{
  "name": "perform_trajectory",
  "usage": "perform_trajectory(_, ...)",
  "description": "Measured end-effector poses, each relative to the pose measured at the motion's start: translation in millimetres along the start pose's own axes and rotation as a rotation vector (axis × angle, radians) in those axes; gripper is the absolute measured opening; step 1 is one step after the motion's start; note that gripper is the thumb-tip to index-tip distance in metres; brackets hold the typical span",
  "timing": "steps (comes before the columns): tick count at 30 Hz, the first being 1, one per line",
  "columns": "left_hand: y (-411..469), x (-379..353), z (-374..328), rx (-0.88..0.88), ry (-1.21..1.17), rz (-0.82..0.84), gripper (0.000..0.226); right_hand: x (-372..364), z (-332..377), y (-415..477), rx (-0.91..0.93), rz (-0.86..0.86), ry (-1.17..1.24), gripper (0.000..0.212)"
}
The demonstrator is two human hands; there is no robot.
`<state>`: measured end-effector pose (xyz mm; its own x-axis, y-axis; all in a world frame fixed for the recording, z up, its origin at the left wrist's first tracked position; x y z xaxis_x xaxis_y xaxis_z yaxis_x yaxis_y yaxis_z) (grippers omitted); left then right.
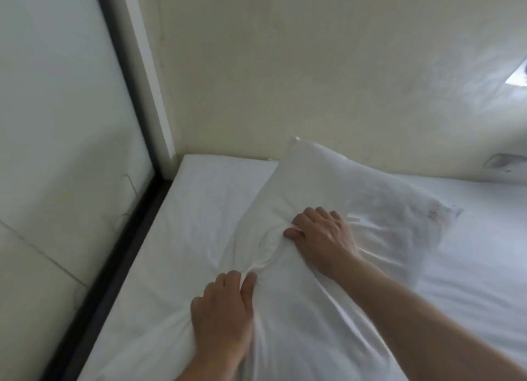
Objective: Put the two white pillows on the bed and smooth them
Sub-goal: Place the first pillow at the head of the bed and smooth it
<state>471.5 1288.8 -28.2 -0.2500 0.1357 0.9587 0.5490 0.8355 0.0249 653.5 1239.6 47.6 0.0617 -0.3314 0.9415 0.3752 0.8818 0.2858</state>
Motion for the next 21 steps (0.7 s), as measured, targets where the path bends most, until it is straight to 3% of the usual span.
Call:
perform_trajectory(4,38.6,-13.5,60.4,0.123,0.227,0.218,0.040,-46.2,-2.3,15.9,-0.177,0.165,0.027,0.051)
perform_trajectory(7,43.4,-39.2,101.9,0.213,0.270,0.356,0.067,-93.7,-55.9,-56.8,-0.609,0.330,0.093,0.072)
perform_trajectory(10,56.7,-68.5,123.5,0.311,0.090,0.461,0.118,-126.6,-94.2,-120.4,-1.066,0.327,0.446,0.100)
perform_trajectory(13,60.2,-100.6,115.9,0.312,-0.280,0.564,0.130,-150.9,-92.0,-129.5,-1.229,0.231,0.714,0.110)
perform_trajectory(15,69.0,-101.9,117.4,0.256,-0.388,0.434,0.107,-148.9,-95.0,-126.2,-1.226,0.096,0.700,0.100)
perform_trajectory(18,83.7,-60.3,120.1,0.159,-0.497,0.062,0.044,-119.1,-95.4,-106.0,-1.152,-0.155,0.643,0.064)
perform_trajectory(21,106.7,7.7,121.7,0.090,-0.543,-0.277,0.017,-77.0,-83.1,-60.2,-1.031,-0.383,0.620,0.035)
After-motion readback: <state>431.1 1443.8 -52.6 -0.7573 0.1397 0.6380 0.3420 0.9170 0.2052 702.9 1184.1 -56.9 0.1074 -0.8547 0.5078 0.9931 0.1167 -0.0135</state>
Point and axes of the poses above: each hand's wrist, its own y-axis towards the middle knuckle, its own x-axis out of the back of the hand, z = x × y, the point moved 10 cm from there along y, towards the middle knuckle, and after that the axes turned 5 degrees about y, right-handed, at the moved point
